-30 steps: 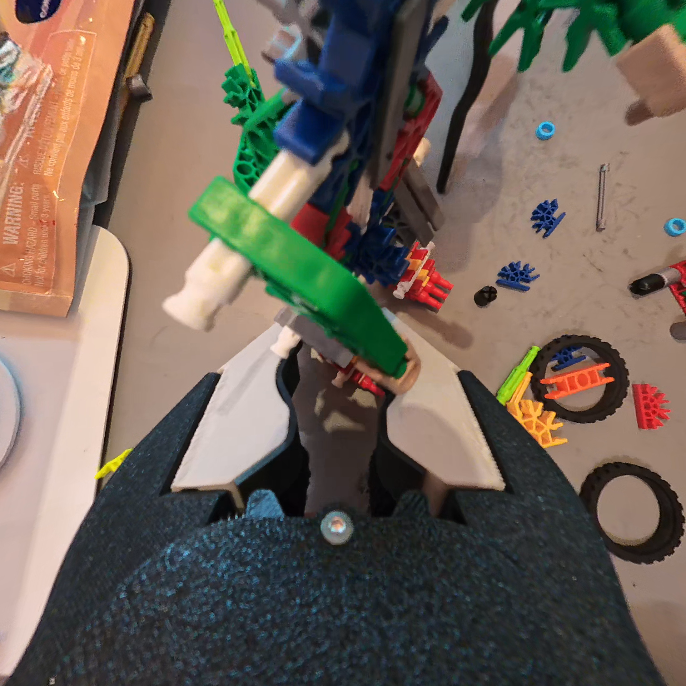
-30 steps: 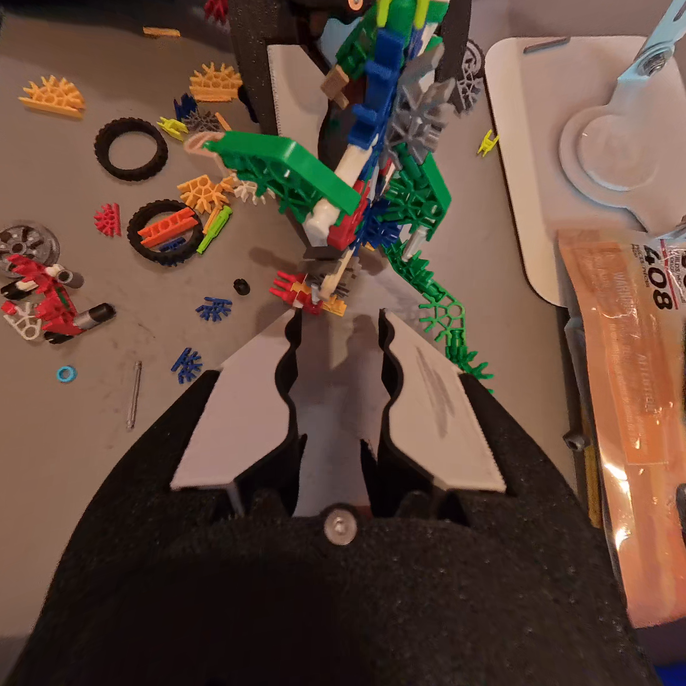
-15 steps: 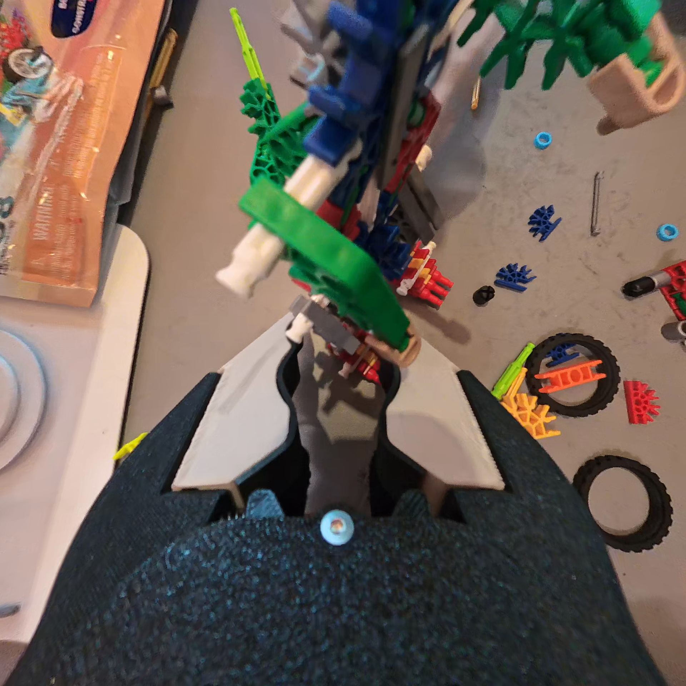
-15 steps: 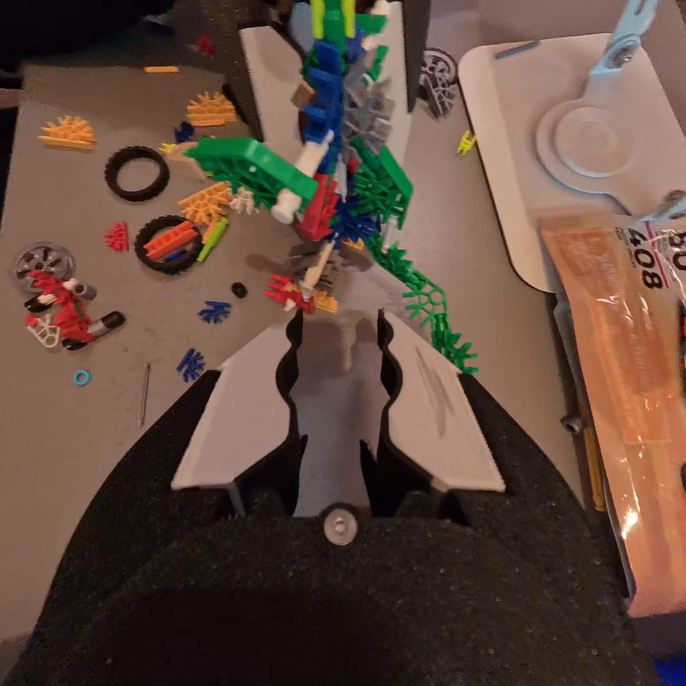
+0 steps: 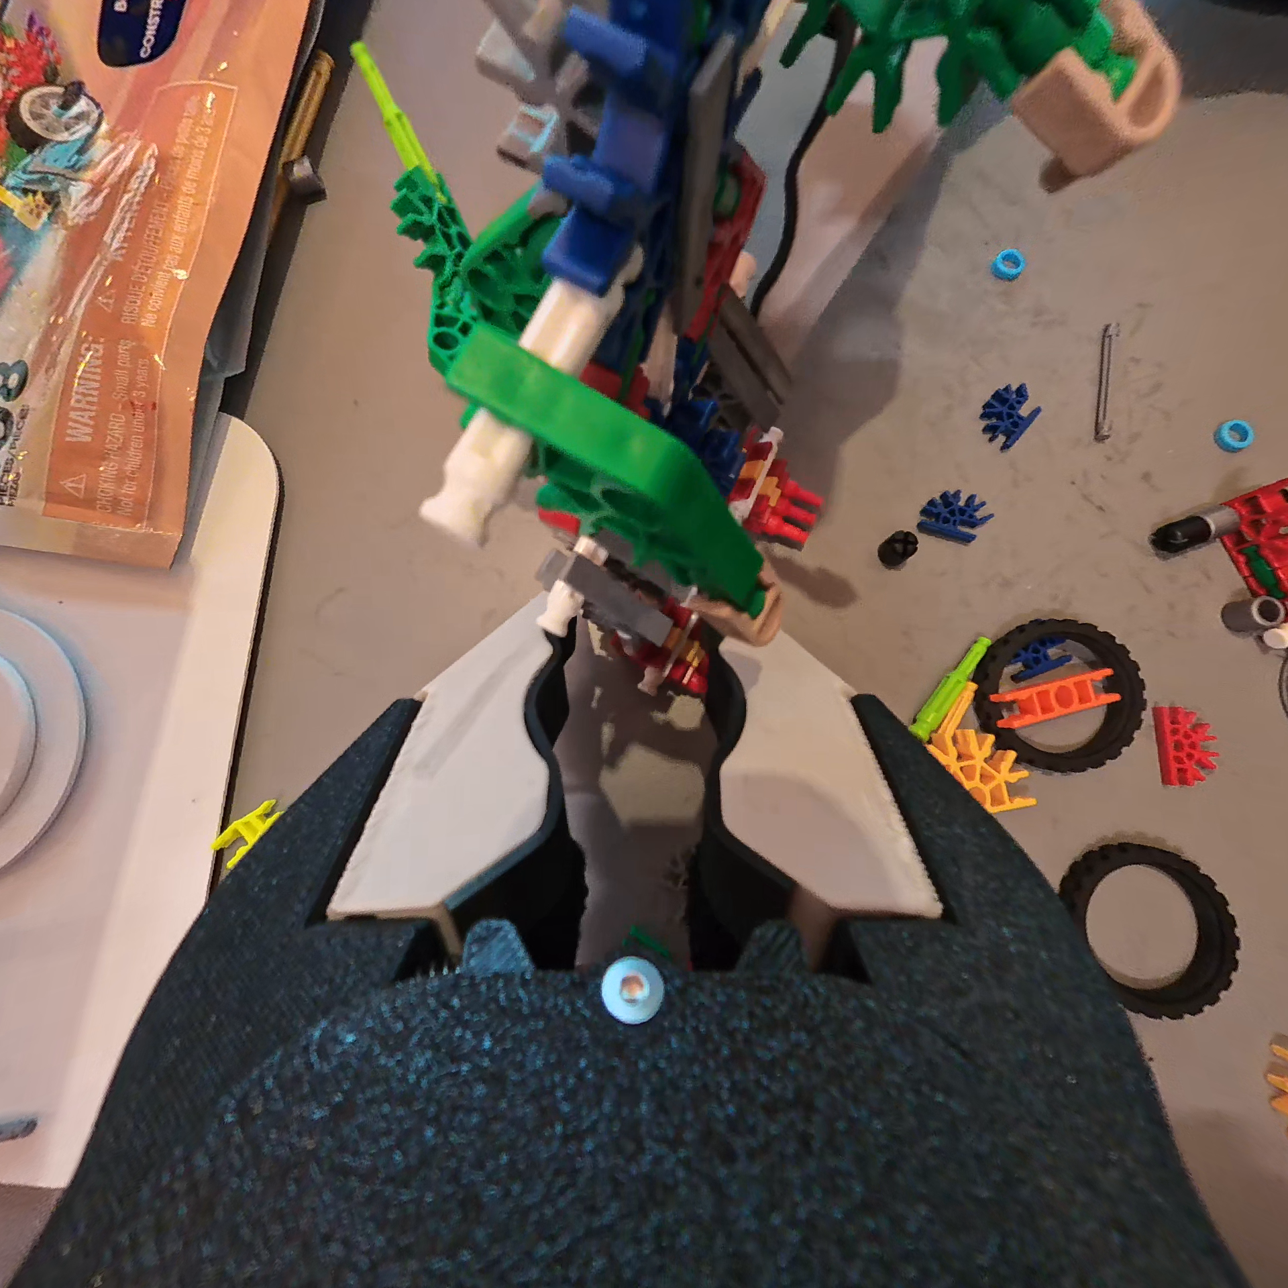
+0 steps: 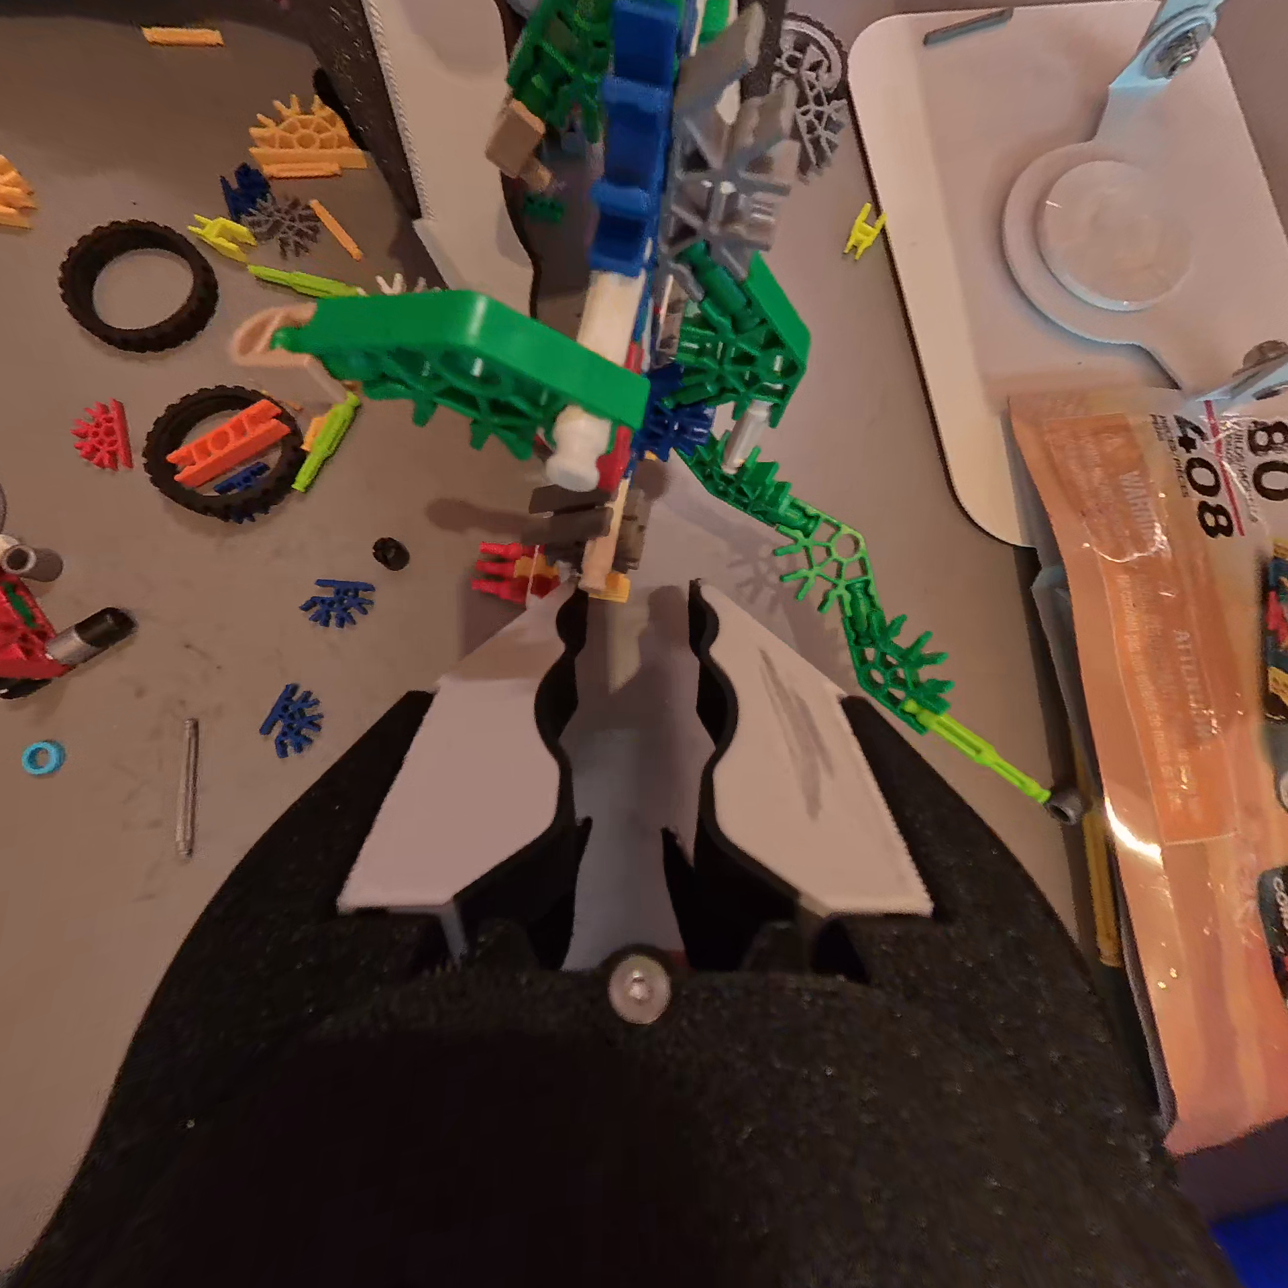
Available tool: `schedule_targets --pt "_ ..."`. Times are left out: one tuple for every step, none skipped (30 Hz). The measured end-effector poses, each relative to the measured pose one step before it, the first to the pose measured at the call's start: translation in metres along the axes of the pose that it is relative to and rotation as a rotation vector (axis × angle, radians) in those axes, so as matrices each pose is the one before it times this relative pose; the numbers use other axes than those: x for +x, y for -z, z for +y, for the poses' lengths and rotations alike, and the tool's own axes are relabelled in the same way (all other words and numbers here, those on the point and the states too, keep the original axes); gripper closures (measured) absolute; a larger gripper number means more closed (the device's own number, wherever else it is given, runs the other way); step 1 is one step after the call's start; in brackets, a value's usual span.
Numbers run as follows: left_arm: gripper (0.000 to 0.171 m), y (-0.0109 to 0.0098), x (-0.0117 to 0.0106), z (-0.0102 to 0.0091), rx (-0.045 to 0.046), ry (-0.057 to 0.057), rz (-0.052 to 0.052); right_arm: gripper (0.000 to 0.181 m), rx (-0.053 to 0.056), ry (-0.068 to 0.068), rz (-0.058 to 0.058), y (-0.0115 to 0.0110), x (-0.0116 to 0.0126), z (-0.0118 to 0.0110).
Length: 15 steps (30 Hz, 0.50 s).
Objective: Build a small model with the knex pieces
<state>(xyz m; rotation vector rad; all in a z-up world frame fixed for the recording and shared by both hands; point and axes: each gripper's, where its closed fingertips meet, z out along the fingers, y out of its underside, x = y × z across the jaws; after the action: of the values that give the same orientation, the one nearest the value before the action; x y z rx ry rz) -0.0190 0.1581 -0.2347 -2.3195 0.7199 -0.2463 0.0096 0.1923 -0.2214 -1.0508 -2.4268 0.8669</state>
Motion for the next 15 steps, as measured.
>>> schedule_targets --pt "0.140 -0.00036 0.00024 -0.00054 0.00203 -0.0002 0.0008 0.156 -0.0027 0.0007 0.0146 0.00064 0.00284 0.00126" --pt "0.140 -0.00061 0.00080 -0.00113 0.00461 -0.0003 0.0025 0.156 -0.0016 -0.0023 0.0105 0.00036 0.00246 0.00066" --pt "0.139 -0.00090 0.00092 -0.00086 0.00234 0.0022 0.0037 0.156 -0.0026 -0.0029 0.0047 0.00032 0.00139 0.00081" --pt "0.138 -0.00097 -0.00001 -0.00029 -0.00072 0.0006 -0.0018 0.156 -0.0018 -0.0017 0.0056 0.00025 0.00140 0.00080" --pt "0.138 -0.00085 0.00024 -0.00038 0.00052 0.0014 0.0004 0.156 -0.0019 -0.0024 0.0098 0.00022 0.00221 0.00083" --pt "0.137 -0.00084 0.00048 -0.00043 0.00162 0.0025 0.0018 0.156 -0.0045 -0.0045 0.0159 -0.00009 0.00342 0.00116" --pt "0.136 -0.00075 0.00056 -0.00053 0.00229 0.0039 0.0038 0.156 -0.0069 -0.0084 0.0196 -0.00020 0.00433 0.00161" --pt "0.135 -0.00084 0.00106 -0.00084 0.00331 0.0026 0.0053 0.156 -0.0060 -0.0109 0.0166 -0.00012 0.00405 0.00161" --pt "0.134 -0.00080 0.00078 -0.00075 0.00265 -0.0007 0.0024 0.156 -0.0026 -0.0104 0.0078 -0.00007 0.00273 0.00149" --pt "0.134 -0.00088 0.00016 -0.00061 0.00153 -0.0026 -0.0023 0.156 -0.0010 -0.0082 0.0010 -0.00011 0.00153 0.00125" --pt "0.133 -0.00093 -0.00034 -0.00083 0.00179 -0.0020 -0.0053 0.156 -0.0012 -0.0060 0.0035 -0.00031 0.00185 0.00130" --pt "0.131 -0.00071 0.00054 -0.00075 0.00208 -0.0001 0.0013 0.156 -0.0021 -0.0054 0.0070 -0.00029 0.00207 0.00115" --pt "0.129 -0.00033 0.00065 -0.00050 0.00226 -0.0006 0.0036 0.155 -0.0017 -0.0047 0.0035 -0.00002 0.00149 0.00096" --pt "0.129 0.00004 -0.00001 -0.00016 0.00094 -0.0028 -0.0006 0.155 0.0003 -0.0028 0.0016 0.00091 0.00101 0.00063" --pt "0.128 0.00052 -0.00057 0.00031 -0.00076 -0.0032 -0.0039 0.155 0.0041 -0.0011 0.0053 0.00203 0.00181 0.00005"
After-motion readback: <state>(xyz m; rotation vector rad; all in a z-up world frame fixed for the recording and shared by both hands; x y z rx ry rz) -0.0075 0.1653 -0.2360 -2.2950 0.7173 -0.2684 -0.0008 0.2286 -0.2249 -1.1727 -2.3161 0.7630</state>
